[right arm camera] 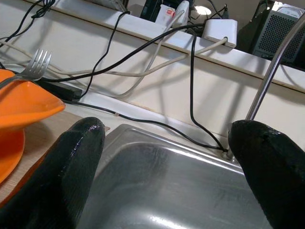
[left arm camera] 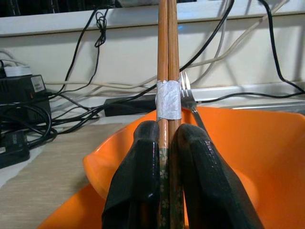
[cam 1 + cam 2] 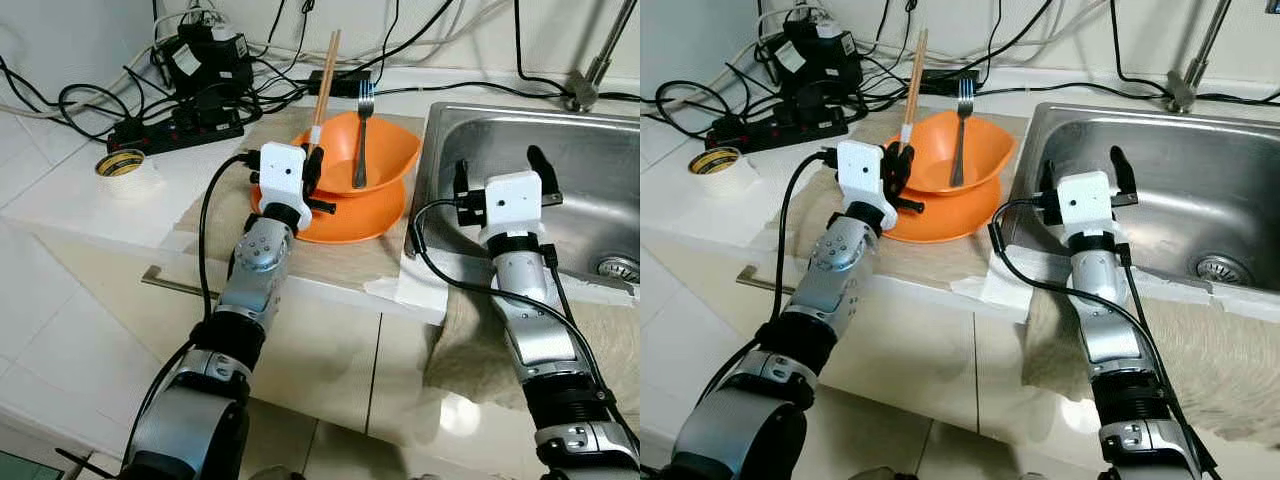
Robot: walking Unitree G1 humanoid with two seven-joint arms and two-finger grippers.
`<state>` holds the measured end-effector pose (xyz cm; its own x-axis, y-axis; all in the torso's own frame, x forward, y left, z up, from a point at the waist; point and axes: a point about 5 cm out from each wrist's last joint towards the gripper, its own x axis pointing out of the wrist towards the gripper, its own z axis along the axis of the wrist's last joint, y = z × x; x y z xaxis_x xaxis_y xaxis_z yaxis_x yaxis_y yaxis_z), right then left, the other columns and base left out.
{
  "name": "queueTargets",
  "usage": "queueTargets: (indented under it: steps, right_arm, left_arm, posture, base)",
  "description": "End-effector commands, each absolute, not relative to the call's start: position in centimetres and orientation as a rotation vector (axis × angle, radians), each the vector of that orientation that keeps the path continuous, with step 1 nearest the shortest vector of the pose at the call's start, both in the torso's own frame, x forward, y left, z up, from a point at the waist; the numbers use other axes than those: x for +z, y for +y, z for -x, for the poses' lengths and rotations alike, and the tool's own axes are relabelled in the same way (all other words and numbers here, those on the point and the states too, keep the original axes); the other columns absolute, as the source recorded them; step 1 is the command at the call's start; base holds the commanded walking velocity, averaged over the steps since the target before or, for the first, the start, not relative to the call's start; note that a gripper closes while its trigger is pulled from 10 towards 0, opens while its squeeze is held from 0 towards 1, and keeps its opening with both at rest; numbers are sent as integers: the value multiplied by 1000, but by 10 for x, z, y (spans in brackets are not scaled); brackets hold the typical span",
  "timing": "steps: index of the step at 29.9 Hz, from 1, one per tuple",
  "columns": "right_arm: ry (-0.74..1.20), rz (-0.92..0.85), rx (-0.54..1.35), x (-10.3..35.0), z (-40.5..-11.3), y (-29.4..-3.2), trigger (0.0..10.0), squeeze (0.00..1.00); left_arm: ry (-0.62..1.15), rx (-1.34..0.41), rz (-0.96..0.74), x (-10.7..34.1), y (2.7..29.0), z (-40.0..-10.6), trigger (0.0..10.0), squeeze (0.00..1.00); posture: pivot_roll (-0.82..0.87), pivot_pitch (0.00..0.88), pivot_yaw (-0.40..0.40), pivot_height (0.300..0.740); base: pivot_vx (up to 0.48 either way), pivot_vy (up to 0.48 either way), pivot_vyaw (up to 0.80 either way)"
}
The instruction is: Kitchen organization
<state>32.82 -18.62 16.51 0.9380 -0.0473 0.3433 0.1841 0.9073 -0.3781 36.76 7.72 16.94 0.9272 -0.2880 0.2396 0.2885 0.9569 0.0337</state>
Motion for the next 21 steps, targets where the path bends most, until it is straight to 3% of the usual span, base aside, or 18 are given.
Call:
queueTargets:
  steps: [1,21]
  right_arm:
    - [-357,427,-107,169,-331,-183,10000,0]
    - [-341,372,-74,167,-334,-174,10000,0]
  left_arm:
    - [-258,-296,4,173,78,-370,0,0]
    - [-246,-387,5,169,68,-367,0,0]
  posture:
    - [-125,0,77,740]
    - [-111,0,83,740]
  base:
    - [0,0,0]
    - [0,0,0]
